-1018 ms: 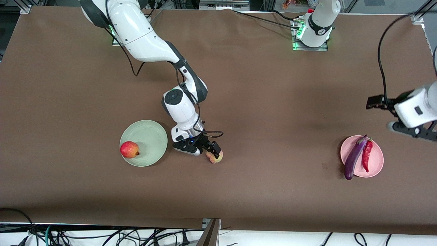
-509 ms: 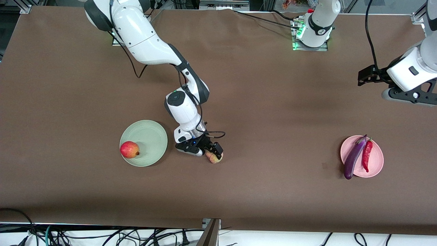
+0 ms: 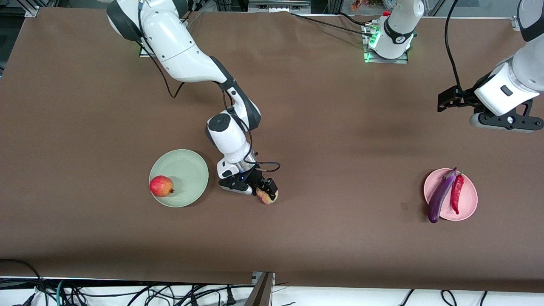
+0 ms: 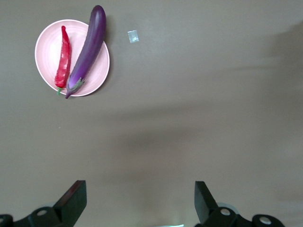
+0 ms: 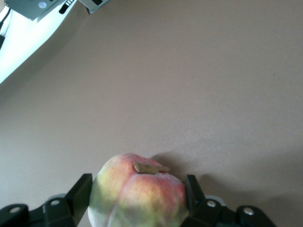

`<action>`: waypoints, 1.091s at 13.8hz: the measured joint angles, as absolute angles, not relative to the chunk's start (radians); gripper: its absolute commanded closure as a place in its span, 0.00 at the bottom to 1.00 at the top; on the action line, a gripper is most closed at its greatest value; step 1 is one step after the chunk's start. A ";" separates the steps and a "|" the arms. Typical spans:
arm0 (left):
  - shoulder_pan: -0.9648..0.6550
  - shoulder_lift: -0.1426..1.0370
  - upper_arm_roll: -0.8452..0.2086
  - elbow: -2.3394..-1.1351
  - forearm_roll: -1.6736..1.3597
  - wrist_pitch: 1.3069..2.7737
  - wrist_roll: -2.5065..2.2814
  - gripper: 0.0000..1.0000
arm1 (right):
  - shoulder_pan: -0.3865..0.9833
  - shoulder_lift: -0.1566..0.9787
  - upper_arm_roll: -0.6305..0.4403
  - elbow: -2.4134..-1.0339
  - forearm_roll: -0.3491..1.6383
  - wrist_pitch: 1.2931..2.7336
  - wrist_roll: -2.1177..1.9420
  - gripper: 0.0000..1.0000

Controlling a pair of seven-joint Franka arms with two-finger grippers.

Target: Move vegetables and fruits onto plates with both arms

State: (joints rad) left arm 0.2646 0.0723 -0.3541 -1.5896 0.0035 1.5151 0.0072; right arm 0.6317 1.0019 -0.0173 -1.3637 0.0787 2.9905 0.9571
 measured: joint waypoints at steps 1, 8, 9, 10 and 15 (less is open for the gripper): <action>0.262 0.072 -0.355 -1.591 -0.012 1.520 0.004 0.00 | 0.630 1.000 -0.018 -1.354 0.079 2.965 0.956 0.76; -0.059 0.040 -0.017 -1.637 -0.019 1.523 -0.042 0.00 | 0.498 0.749 -0.027 -1.294 0.079 2.157 0.613 0.76; -0.076 0.037 0.012 -1.641 -0.020 1.518 -0.041 0.00 | 0.458 0.729 -0.028 -1.299 0.079 2.083 0.516 0.76; -0.080 0.035 0.024 -1.644 -0.020 1.516 -0.041 0.00 | 0.421 0.722 -0.031 -1.304 0.078 2.028 0.431 0.76; -0.087 0.031 0.026 -1.645 -0.024 1.515 -0.042 0.00 | 0.357 0.741 -0.077 -1.375 0.077 1.977 0.270 0.76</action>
